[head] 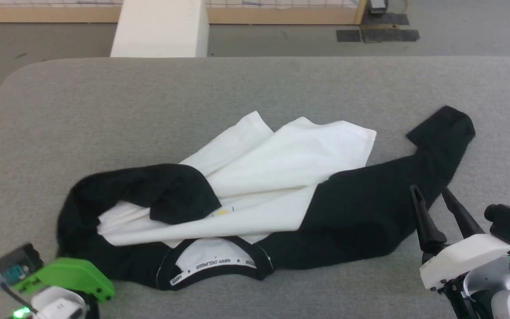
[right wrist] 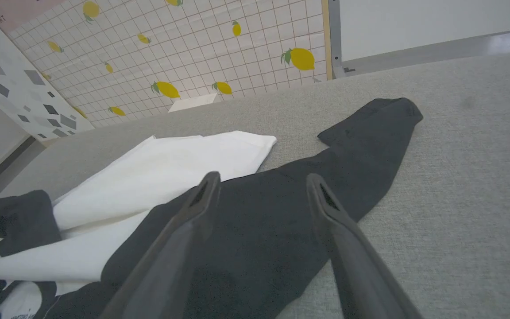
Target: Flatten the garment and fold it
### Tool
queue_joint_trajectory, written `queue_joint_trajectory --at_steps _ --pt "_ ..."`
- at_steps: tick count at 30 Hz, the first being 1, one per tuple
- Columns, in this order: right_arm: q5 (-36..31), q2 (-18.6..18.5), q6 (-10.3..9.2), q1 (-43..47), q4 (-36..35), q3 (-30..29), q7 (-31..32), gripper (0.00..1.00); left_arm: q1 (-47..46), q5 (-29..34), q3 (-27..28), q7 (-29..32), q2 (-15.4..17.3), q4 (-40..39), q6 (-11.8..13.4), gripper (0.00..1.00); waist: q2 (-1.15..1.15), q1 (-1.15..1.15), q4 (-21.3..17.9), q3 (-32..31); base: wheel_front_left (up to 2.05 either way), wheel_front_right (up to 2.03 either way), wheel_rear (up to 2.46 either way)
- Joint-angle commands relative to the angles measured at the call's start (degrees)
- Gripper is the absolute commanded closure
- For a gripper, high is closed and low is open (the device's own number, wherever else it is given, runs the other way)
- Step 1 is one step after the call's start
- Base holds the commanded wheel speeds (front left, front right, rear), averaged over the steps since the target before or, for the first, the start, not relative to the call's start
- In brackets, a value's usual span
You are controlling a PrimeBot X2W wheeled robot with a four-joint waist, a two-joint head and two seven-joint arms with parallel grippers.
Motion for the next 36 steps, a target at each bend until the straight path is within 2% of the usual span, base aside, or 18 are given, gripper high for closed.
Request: queue_joint_trajectory --at_steps 1,4,7,9,18,23,24,25,26,27,30,36 --pt "-0.55 0.07 -0.08 0.83 -0.23 -0.26 0.99 0.00 0.95 -1.70 0.11 -0.96 -1.09 0.21 -1.24 0.00 0.00 0.00 1.40 -0.89 0.00 0.00 0.00" --pt "-1.07 0.07 -0.08 1.60 0.02 -0.67 3.92 0.00 1.82 -4.73 0.83 -4.72 -2.65 0.31 -4.77 0.00 0.00 0.00 2.25 -1.50 0.00 0.00 0.00" --pt "-1.92 0.07 -0.08 2.70 0.96 -2.39 7.65 0.00 2.41 -4.46 1.35 -12.73 -3.15 -0.02 -7.27 0.00 0.00 0.00 3.00 -2.01 0.00 0.00 0.00" --pt "-2.68 0.07 -0.08 3.03 1.83 -3.56 9.94 0.00 2.61 -3.02 1.25 -15.89 -3.46 -0.79 -8.15 0.00 0.00 0.00 3.43 -2.04 0.00 0.00 0.00" --pt "-4.70 0.07 -0.08 -3.17 8.47 -5.98 17.53 0.00 0.47 6.48 1.84 -17.39 -5.75 -9.88 -12.30 0.00 0.00 0.00 5.11 1.13 0.00 0.00 0.00" --pt "-8.90 0.07 -0.08 -8.53 14.71 -6.21 25.73 0.00 -1.17 9.12 1.69 -17.40 -6.78 -11.72 -14.03 0.00 0.00 0.00 5.83 3.26 0.00 0.00 0.00" --pt "-8.87 0.07 -0.08 -9.06 15.41 -5.90 26.88 0.11 -1.33 9.34 1.64 -17.40 -6.87 -11.70 -14.20 0.00 0.00 0.00 5.88 3.38 0.00 0.00 0.00" --pt "-9.18 0.07 -0.08 -9.53 15.99 -5.39 28.10 0.57 -1.49 9.62 1.56 -17.40 -6.95 -11.60 -14.38 0.00 0.00 0.00 5.94 3.53 0.00 0.00 0.00" --pt "-9.75 0.07 -0.08 -9.77 16.10 -4.97 28.70 0.82 -1.61 9.75 1.53 -17.40 -7.00 -11.51 -14.48 0.00 0.00 0.00 5.98 3.60 0.00 0.00 0.00" --pt "-9.96 0.07 -0.08 -9.93 15.98 -4.80 29.01 1.00 -1.72 9.82 1.53 -17.40 -7.06 -11.40 -14.58 0.00 0.00 0.00 5.97 3.60 0.00 0.00 0.00" --pt "-11.86 0.07 -0.08 -9.92 14.24 -6.77 27.65 1.00 -1.76 9.81 1.72 -17.40 -7.13 -11.20 -14.69 0.00 0.00 0.00 5.65 3.42 0.00 0.00 0.00" --pt "-16.77 0.07 -0.08 -8.14 9.66 -19.63 23.76 1.00 -1.31 9.18 1.00 -17.40 -7.17 -10.35 -14.72 0.00 0.00 0.00 4.72 2.01 0.00 0.00 0.00"
